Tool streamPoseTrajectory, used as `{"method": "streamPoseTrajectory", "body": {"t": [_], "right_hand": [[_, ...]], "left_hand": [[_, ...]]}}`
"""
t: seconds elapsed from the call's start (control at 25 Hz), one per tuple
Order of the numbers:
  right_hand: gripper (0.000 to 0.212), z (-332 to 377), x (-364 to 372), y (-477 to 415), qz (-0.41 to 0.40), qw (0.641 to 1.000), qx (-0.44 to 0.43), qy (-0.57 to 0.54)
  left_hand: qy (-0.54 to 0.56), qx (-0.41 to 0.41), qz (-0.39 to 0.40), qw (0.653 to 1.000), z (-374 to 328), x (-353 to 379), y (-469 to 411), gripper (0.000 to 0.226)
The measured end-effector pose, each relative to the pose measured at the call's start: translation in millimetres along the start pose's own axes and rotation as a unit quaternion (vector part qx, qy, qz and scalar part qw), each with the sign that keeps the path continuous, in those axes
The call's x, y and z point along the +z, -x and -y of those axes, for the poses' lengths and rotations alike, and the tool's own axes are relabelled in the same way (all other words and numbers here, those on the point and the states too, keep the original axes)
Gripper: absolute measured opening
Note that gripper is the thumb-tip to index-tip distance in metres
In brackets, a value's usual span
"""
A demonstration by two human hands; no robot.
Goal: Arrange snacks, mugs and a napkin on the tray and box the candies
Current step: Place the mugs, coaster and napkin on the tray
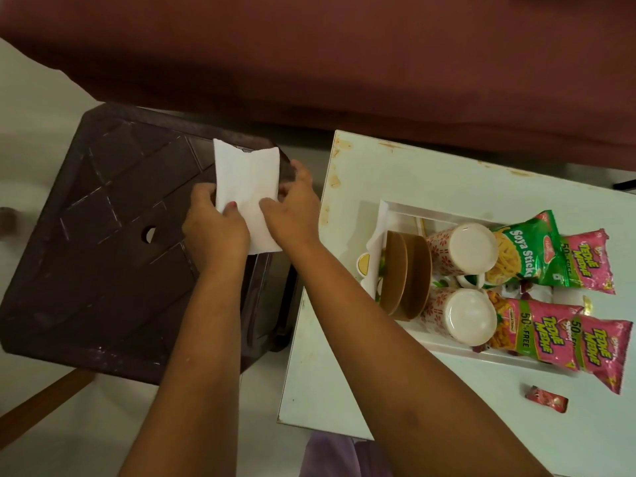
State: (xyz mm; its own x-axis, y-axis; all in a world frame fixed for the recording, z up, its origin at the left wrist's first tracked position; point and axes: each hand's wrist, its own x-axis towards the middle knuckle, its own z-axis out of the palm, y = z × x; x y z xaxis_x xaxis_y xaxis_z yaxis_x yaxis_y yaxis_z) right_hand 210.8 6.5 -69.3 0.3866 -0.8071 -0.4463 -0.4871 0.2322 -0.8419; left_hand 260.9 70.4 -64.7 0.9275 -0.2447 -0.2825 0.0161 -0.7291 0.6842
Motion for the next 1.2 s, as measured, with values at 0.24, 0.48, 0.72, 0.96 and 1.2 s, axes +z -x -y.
{"method": "streamPoseTrajectory", "body": {"t": [0.24,0.48,0.72,0.96,1.2], "right_hand": [[0.03,-14.8,-52.7,16.0,0.0,0.995,0.054,-0.078],[0.045,-50.7,-147.5,38.0,-0.112,0.993,0.023,0.041],[0.047,-92.6,-201.9,69.0,-0.158,0.978,-0.003,0.133],[0.024,-104.4,-193.7,60.7,-0.053,0.973,-0.001,0.226],[0.028,-102.8,-190.7,54.9,-0.054,0.926,-0.065,0.367]], "left_hand": [[0.097,0.018,0.083,0.992,-17.3,6.1,44.6,0.012],[0.136,0.008,0.191,0.972,-35.2,53.9,127.8,0.024],[0.087,0.062,0.199,0.974,-38.9,100.3,186.2,0.02],[0.046,0.07,0.163,0.983,-23.1,111.5,193.4,0.019],[0.001,0.104,0.138,0.985,-21.7,124.3,186.9,0.013]]}}
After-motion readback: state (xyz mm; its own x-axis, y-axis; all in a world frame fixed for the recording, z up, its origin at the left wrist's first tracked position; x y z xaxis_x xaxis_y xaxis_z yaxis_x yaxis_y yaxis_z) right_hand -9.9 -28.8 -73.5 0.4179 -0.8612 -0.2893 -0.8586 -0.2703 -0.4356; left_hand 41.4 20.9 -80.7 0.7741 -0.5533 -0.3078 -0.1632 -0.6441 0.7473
